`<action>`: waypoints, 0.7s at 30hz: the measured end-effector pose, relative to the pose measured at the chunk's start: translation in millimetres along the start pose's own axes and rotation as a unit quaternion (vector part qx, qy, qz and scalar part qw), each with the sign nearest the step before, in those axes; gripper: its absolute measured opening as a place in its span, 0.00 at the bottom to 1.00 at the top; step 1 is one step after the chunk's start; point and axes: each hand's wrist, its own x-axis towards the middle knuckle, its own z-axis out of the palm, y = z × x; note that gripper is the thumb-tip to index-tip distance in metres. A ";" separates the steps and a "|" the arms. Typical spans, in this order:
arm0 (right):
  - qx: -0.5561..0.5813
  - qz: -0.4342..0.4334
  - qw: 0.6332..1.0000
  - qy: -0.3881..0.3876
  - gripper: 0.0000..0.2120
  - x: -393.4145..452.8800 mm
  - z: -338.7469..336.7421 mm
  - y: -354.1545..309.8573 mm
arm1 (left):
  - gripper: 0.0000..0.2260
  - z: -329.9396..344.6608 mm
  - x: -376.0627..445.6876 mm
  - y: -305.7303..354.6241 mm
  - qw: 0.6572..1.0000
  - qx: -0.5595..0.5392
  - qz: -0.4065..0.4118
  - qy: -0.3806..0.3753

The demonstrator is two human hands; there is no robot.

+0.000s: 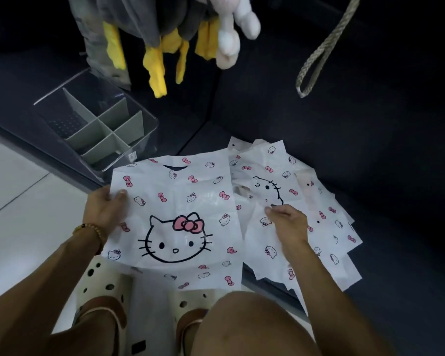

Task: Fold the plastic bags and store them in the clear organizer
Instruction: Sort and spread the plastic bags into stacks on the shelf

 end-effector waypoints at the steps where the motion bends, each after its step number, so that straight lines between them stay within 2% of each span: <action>1: 0.040 0.020 0.999 0.008 0.03 -1.9 -0.8 -1.2 | 0.06 -0.1 -0.7 -0.3 1.000 -0.007 -0.002 0.002; 8: 0.172 0.096 0.980 -0.017 0.05 -9.9 -20.7 -17.7 | 0.11 -1.4 0.1 1.7 0.998 -0.057 -0.008 0.001; 11: 0.058 0.054 0.997 0.021 0.05 -10.1 -20.0 -20.5 | 0.09 0.7 -1.0 6.6 0.997 -0.073 -0.014 -0.013; 13: 0.038 0.007 0.999 0.032 0.05 -14.7 -10.8 -25.7 | 0.08 2.8 -2.7 9.2 0.994 -0.097 -0.040 -0.033; 15: 0.002 -0.058 0.998 -0.003 0.08 -25.3 7.3 -35.2 | 0.08 7.2 -6.9 13.0 0.987 -0.135 -0.075 -0.042; 18: -0.071 -0.148 0.981 -0.103 0.10 -48.1 53.8 -43.9 | 0.09 17.9 -18.2 20.1 0.977 -0.163 -0.123 -0.059; 21: -0.159 -0.177 0.955 -0.177 0.08 -68.4 105.7 -30.5 | 0.18 24.0 -30.7 25.1 0.942 -0.247 -0.170 -0.153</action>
